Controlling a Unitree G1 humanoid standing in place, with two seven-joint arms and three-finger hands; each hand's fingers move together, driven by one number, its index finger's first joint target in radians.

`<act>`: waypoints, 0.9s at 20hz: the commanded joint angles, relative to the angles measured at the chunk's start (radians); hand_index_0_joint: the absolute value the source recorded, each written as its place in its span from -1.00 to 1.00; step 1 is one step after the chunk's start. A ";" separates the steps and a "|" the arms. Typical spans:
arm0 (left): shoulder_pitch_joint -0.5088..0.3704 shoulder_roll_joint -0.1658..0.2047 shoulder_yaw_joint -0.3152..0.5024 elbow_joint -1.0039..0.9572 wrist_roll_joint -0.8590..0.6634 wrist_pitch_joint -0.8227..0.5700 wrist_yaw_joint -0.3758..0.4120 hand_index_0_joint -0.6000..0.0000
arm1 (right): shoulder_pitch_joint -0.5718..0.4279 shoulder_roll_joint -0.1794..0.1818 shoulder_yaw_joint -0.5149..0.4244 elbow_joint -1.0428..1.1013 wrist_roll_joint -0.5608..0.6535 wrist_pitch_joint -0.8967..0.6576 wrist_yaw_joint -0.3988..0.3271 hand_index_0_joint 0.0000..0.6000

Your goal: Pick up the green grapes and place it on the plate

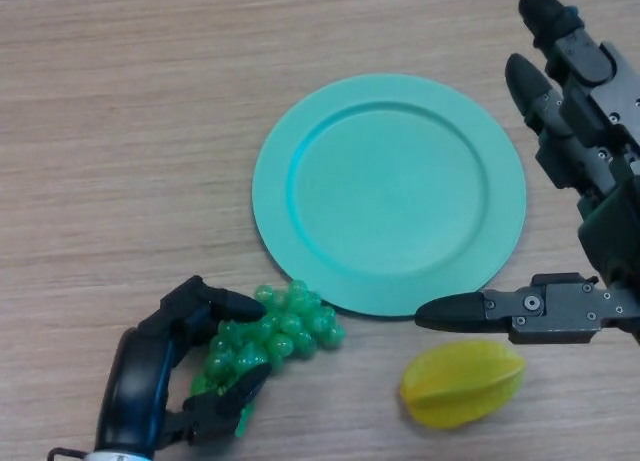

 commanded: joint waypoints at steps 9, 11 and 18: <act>-0.113 0.016 -0.046 -0.524 -0.009 0.224 -0.004 -1.00 | -0.011 -0.020 -0.012 -0.093 0.063 -0.092 -0.044 -1.00; -0.215 0.012 -0.074 -0.470 0.027 0.151 0.049 -1.00 | -0.002 -0.027 -0.002 -0.094 0.075 -0.104 -0.058 -1.00; -0.470 0.011 -0.178 -0.162 0.154 -0.032 0.146 -1.00 | -0.017 -0.029 0.010 -0.094 0.053 -0.143 -0.081 -1.00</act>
